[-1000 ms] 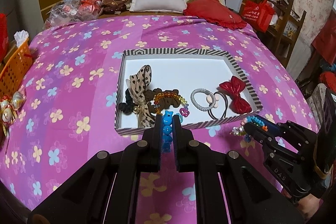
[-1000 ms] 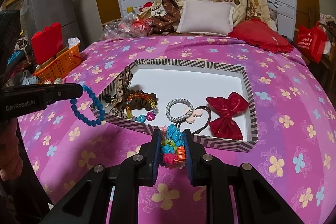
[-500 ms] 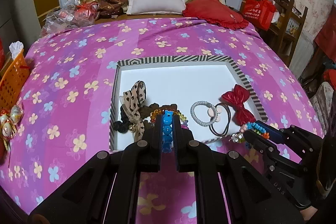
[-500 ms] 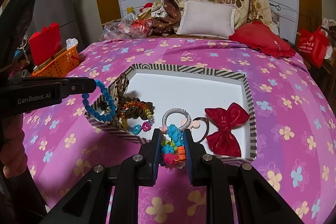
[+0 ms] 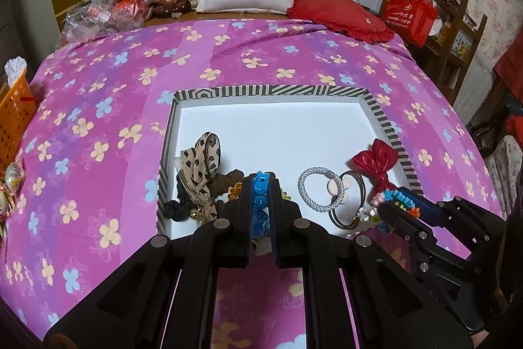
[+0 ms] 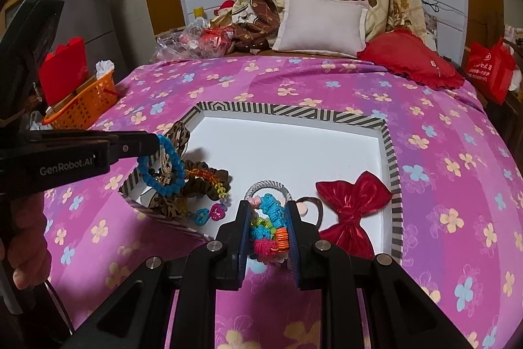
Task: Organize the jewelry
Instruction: 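Carry the blue bracelet with the left tool into the tray while the right tool carries the hair ties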
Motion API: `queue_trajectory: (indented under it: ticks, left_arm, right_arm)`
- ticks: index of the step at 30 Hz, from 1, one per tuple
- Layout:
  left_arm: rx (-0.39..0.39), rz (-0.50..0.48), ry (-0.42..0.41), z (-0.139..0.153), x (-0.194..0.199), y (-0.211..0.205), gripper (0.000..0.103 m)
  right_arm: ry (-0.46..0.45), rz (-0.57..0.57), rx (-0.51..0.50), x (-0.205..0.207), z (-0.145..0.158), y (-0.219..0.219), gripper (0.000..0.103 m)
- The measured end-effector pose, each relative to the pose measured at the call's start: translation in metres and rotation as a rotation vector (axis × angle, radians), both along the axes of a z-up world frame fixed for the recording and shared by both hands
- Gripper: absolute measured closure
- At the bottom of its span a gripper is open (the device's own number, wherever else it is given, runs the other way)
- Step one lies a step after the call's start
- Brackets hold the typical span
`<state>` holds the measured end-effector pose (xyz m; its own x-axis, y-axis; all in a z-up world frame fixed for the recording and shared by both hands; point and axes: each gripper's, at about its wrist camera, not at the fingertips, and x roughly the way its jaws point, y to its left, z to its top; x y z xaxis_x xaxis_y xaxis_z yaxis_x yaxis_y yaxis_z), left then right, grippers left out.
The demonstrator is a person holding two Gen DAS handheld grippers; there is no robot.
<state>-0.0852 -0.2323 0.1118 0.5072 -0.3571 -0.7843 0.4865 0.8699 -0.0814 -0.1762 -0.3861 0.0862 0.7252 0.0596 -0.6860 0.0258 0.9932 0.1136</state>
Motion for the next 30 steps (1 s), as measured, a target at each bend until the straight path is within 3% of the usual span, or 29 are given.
queue_trajectory:
  ticks: [13, 30]
  left_arm:
    - [0.009, 0.001, 0.048, -0.020, 0.020, -0.016, 0.096]
    - [0.065, 0.049, 0.140, -0.067, 0.041, -0.013, 0.096]
  right_arm:
    - [0.049, 0.011, 0.020, 0.038, -0.015, -0.003, 0.083]
    - [0.146, -0.036, 0.053, 0.068, -0.058, -0.023, 0.083]
